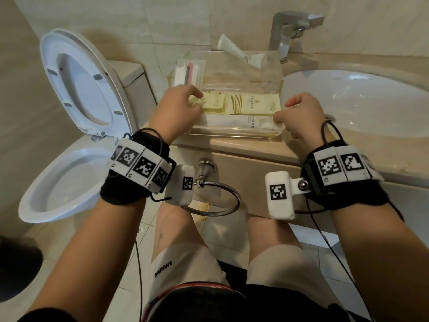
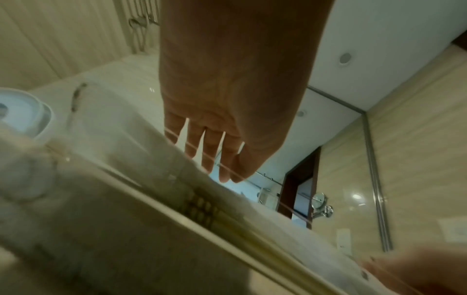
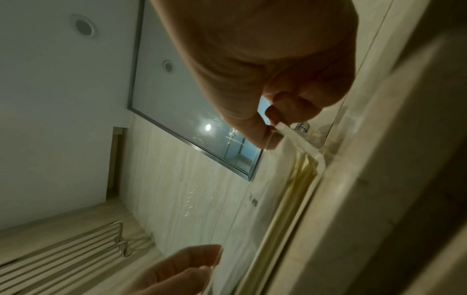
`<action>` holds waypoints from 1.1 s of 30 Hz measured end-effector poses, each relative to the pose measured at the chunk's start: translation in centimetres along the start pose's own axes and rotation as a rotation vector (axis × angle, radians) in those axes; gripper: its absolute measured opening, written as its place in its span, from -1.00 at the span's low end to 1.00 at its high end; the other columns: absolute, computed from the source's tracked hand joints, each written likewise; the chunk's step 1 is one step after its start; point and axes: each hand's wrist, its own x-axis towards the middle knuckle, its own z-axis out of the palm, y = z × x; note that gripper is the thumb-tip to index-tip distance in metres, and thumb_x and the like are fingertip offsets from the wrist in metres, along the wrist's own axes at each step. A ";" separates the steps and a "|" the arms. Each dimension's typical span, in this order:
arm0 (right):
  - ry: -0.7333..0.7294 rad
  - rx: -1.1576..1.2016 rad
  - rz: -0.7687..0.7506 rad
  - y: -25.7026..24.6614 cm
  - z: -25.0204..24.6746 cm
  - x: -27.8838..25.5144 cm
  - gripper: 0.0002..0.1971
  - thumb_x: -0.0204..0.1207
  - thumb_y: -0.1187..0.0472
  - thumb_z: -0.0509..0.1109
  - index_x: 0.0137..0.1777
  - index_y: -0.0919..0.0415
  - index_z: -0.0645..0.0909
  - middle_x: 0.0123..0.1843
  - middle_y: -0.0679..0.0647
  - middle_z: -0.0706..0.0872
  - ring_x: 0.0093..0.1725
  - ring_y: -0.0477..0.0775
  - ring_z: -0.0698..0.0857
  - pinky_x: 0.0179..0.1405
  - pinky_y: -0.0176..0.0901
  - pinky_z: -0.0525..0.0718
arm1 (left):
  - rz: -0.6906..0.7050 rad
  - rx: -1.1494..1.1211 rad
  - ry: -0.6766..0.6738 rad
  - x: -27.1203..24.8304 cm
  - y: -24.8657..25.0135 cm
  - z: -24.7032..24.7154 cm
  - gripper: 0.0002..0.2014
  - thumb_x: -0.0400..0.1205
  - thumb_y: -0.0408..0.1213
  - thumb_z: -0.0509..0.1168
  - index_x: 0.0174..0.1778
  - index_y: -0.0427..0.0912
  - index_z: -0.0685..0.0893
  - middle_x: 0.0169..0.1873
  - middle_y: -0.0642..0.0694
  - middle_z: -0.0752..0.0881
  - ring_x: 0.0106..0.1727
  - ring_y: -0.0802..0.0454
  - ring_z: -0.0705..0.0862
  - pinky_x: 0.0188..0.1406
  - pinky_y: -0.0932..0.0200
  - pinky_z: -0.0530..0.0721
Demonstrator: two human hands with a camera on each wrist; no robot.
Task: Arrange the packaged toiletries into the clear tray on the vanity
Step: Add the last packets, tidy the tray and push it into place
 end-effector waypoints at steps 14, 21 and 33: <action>-0.059 0.008 -0.032 -1.3 -0.2 1.0 -0.76 0.50 0.32 0.27 0.14 0.14 0.58 -0.04 0.01 0.55 -0.07 0.01 0.52 -0.42 -0.36 0.41 | 0.298 0.254 -0.454 0.0 4.0 3.5 -0.49 0.76 -0.08 -0.07 0.65 -0.04 0.07 0.66 -0.05 0.04 0.68 0.00 -0.03 0.66 -0.07 0.00; -0.074 0.008 -0.081 -3.8 -2.3 2.5 -0.90 0.52 0.26 0.27 -0.01 0.10 0.54 -0.23 -0.07 0.55 -0.31 -0.14 0.49 -0.46 -0.32 0.43 | 0.272 0.158 -0.320 1.5 5.4 0.1 -0.49 0.71 -0.12 0.07 0.61 -0.04 0.22 0.58 0.00 0.33 0.61 0.06 0.22 0.58 0.04 0.15; -0.281 -0.464 -0.057 -9.0 -1.9 11.6 -0.61 0.57 0.21 0.32 0.35 0.37 0.50 0.17 0.18 0.62 -0.01 0.10 0.58 -0.10 -0.08 0.59 | 0.220 0.081 -0.296 8.9 8.8 -4.1 -0.68 0.65 -0.21 0.22 0.33 -0.07 0.57 0.27 0.00 0.62 0.28 0.06 0.57 0.14 0.28 0.44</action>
